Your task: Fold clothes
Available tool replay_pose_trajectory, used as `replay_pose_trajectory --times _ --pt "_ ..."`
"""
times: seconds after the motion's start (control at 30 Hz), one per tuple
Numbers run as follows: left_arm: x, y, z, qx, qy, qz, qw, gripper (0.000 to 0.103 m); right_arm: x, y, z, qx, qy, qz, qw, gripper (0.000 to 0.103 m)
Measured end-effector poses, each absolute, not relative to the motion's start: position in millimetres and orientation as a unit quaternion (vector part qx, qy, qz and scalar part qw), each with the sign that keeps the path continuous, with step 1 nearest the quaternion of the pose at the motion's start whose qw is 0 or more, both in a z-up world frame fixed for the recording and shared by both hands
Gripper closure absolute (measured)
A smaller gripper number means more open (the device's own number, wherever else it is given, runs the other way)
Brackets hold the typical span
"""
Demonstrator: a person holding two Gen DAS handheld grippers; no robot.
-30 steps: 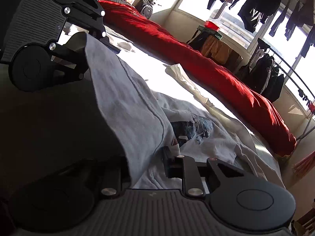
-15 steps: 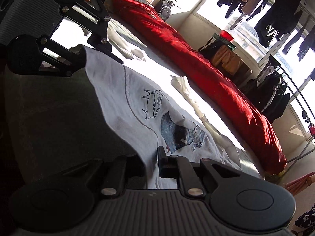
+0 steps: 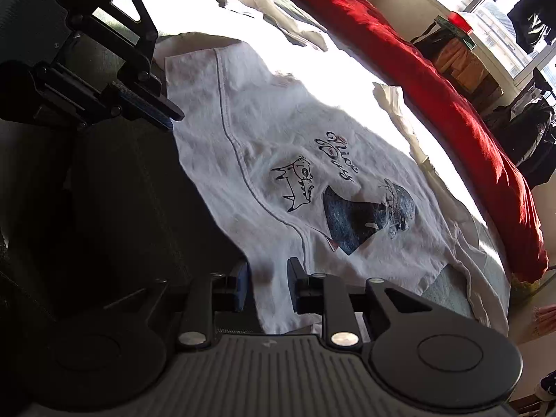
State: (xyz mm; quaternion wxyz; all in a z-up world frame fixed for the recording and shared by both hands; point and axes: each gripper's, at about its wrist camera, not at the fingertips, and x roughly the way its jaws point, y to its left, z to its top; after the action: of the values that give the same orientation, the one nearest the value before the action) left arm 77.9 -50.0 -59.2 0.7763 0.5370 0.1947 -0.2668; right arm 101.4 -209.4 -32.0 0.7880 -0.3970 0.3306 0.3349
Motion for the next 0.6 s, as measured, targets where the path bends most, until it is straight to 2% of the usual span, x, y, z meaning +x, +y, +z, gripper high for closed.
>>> replay_pose_trajectory --times 0.03,0.1,0.17,0.27,0.4,0.53,0.6 --pt "83 -43 -51 0.516 0.206 -0.257 0.791 0.091 101 -211 -28 -0.390 0.327 0.331 0.795 0.063" --pt "95 -27 -35 0.463 0.229 -0.240 0.822 0.091 100 -216 -18 -0.372 0.311 0.324 0.812 0.033" --pt "107 -4 -17 0.388 0.254 -0.213 0.860 0.091 103 -220 -6 -0.354 0.293 0.315 0.830 0.021" --pt "127 33 -1 0.274 0.287 -0.161 0.904 0.091 114 -221 5 -0.316 0.283 0.306 0.852 0.017" --pt "141 96 -12 0.092 0.349 -0.087 0.928 0.091 135 -220 -4 -0.247 0.300 0.303 0.870 0.006" --pt "135 122 -33 0.033 0.370 -0.040 0.928 0.090 162 -219 -32 -0.155 0.350 0.297 0.875 0.006" --pt "138 132 -42 0.000 0.382 -0.019 0.924 0.080 170 -219 -47 -0.115 0.372 0.296 0.872 0.005"
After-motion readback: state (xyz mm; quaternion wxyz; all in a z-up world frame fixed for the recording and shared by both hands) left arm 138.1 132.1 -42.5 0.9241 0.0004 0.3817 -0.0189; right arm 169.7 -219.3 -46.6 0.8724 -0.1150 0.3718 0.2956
